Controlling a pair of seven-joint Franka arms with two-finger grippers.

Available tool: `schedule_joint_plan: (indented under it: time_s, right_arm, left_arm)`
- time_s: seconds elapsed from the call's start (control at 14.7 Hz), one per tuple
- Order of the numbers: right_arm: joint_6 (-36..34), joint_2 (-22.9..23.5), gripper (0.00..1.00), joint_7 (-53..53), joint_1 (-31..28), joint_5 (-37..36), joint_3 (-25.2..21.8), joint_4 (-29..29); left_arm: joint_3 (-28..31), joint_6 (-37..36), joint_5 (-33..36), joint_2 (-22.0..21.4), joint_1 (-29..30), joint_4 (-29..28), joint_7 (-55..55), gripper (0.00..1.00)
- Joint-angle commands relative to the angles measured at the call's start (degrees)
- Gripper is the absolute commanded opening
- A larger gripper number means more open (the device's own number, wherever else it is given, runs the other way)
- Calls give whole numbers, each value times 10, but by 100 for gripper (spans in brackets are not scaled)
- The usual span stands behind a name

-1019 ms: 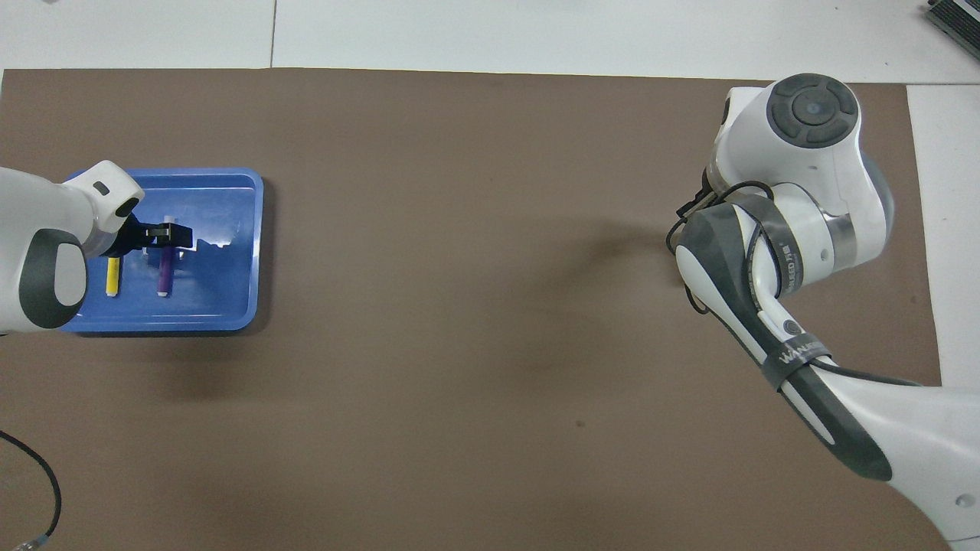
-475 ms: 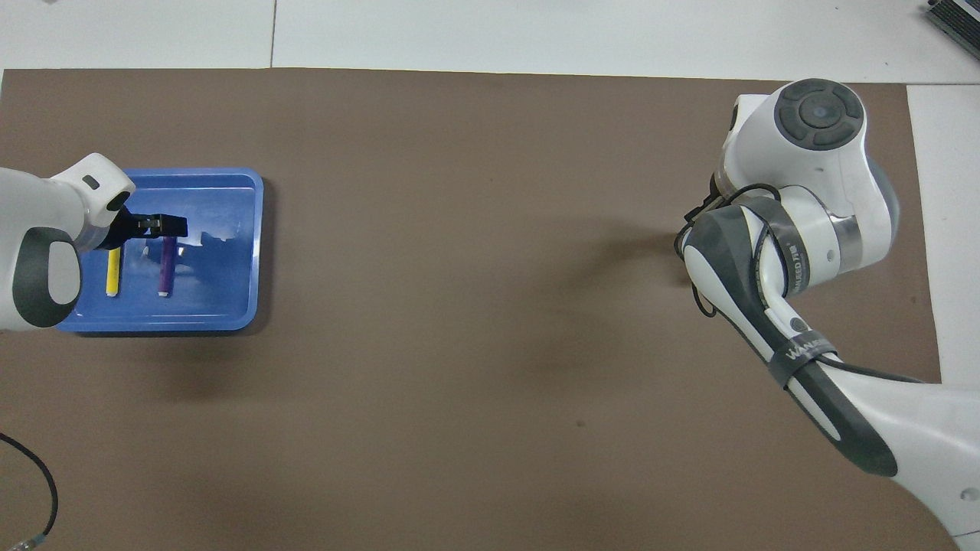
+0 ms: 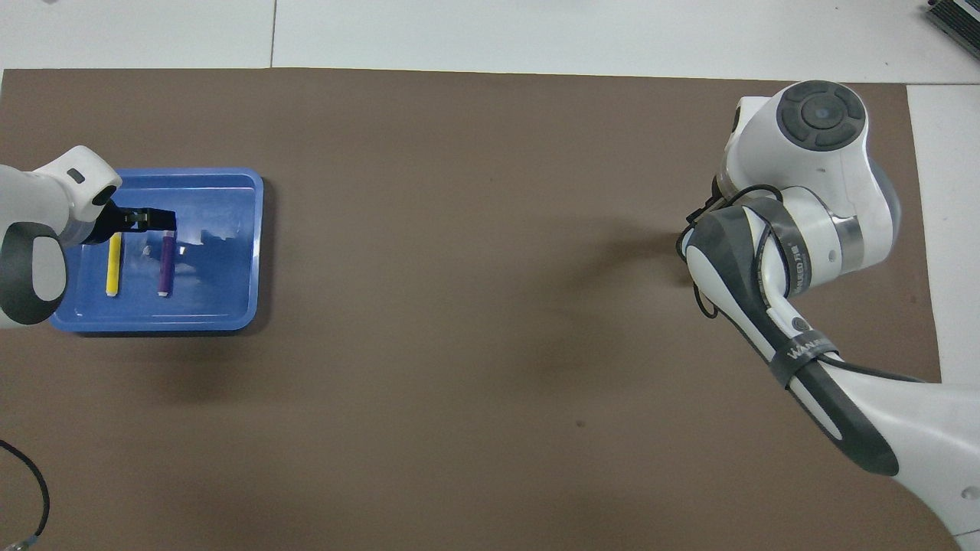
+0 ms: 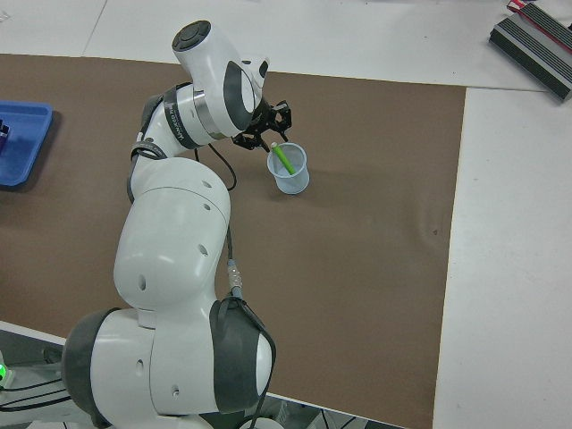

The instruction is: Right arm passes pens to left for tray arrangement

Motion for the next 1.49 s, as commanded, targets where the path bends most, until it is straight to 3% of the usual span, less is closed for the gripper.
schedule_joint_plan:
  time_s: [0.0, 0.75, 1.02, 1.43]
  right_arm:
    - [9, -8, 46, 1, -8, 11, 6, -12]
    - [32, -18, 39, 8, -8, 11, 6, -39]
    - [30, -18, 33, 9, -8, 11, 6, -39]
    - [25, -18, 25, 16, -4, 11, 6, -36]
  left_arm:
    - [-4, -24, 5, -10, 5, 7, -13, 99]
    - [-25, -97, -1, -21, -5, 11, -193, 98]
    - [-49, -185, -89, -41, -11, 32, -273, 98]
    - [-76, -245, -131, -58, -17, 32, -399, 98]
